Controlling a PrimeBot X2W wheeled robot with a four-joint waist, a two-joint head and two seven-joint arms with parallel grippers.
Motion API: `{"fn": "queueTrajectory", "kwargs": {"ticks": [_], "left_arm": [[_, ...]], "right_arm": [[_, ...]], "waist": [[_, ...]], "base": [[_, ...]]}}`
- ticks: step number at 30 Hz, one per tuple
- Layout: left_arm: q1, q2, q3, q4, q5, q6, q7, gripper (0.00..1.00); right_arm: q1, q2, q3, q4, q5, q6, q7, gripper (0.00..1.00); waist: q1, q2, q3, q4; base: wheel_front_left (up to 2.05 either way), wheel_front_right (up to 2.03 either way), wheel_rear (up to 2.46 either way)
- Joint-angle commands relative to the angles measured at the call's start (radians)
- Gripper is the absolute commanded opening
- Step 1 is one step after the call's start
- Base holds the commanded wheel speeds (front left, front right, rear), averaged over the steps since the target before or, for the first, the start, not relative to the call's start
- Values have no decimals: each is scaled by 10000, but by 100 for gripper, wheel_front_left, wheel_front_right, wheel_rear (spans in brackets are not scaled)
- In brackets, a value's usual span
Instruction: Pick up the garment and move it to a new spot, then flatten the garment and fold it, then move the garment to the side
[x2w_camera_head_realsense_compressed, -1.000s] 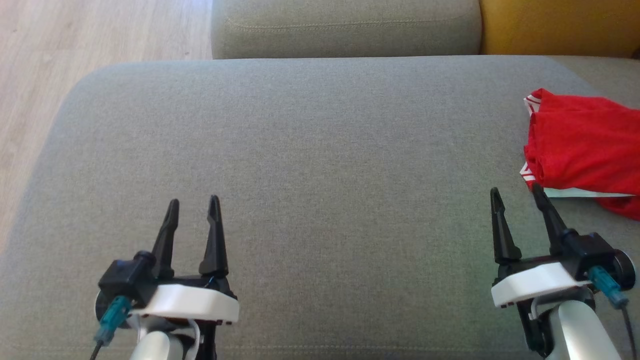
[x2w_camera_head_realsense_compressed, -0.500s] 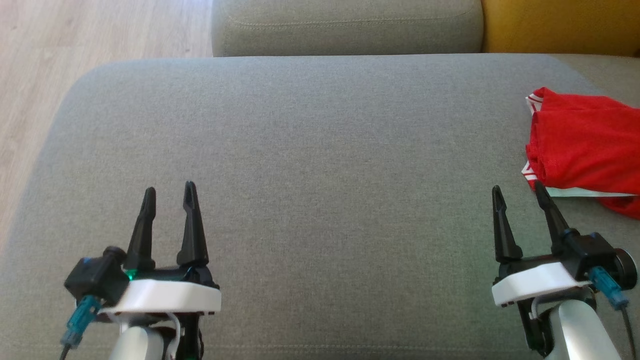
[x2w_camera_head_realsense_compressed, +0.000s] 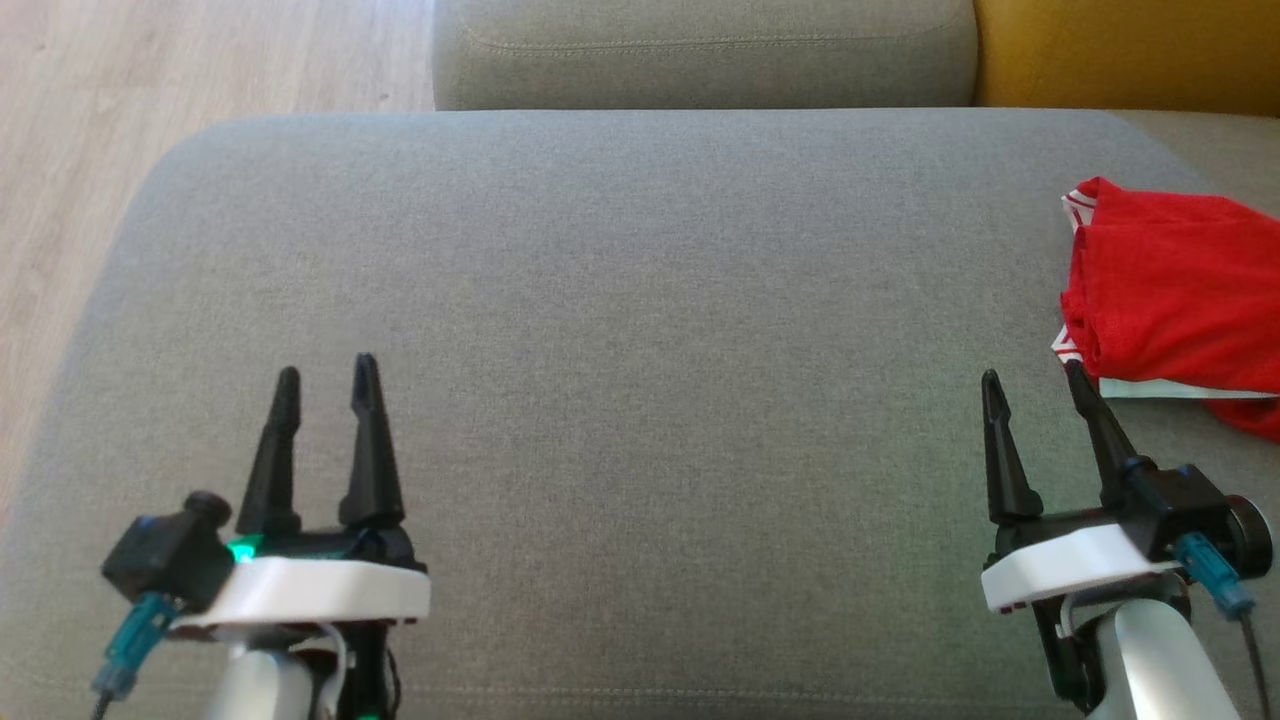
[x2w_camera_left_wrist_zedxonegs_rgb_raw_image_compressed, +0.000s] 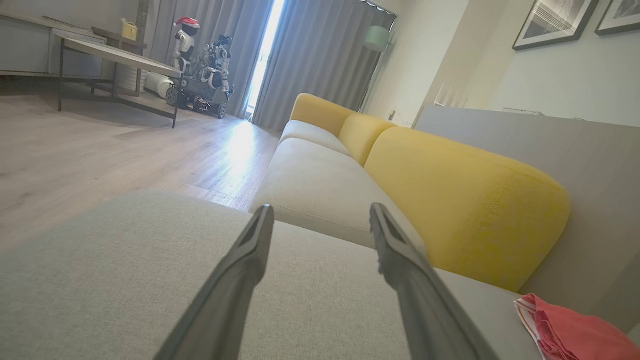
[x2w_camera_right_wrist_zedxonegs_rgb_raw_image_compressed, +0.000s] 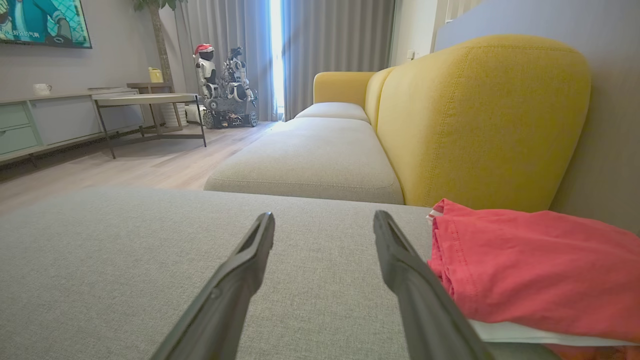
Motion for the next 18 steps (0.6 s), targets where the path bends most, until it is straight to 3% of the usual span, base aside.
{"fn": "queueTrajectory", "kwargs": {"ticks": [1, 2, 6, 18], "left_arm": [[-202, 6, 494, -425, -72, -59, -53, 100], [-194, 6, 527, -450, -123, -85, -53, 0], [176, -7, 161, 516, -118, -30, 13, 0], [71, 76, 289, 709, -1260, -196, 248, 0]], "right_arm": [[-189, 27, 224, -362, -78, -7, -133, 100], [-185, 28, 225, -361, -82, -7, -134, 0], [162, 8, 0, 514, 21, 0, 32, 0], [111, 16, -120, 472, 1418, -1, 373, 0]], "waist": [[0, 0, -15, 4], [0, 0, -23, 4], [0, 0, -21, 6], [0, 0, -50, -65]], "base": [[0, 0, 0], [0, 0, 0], [0, 0, 0], [0, 0, 0]]}}
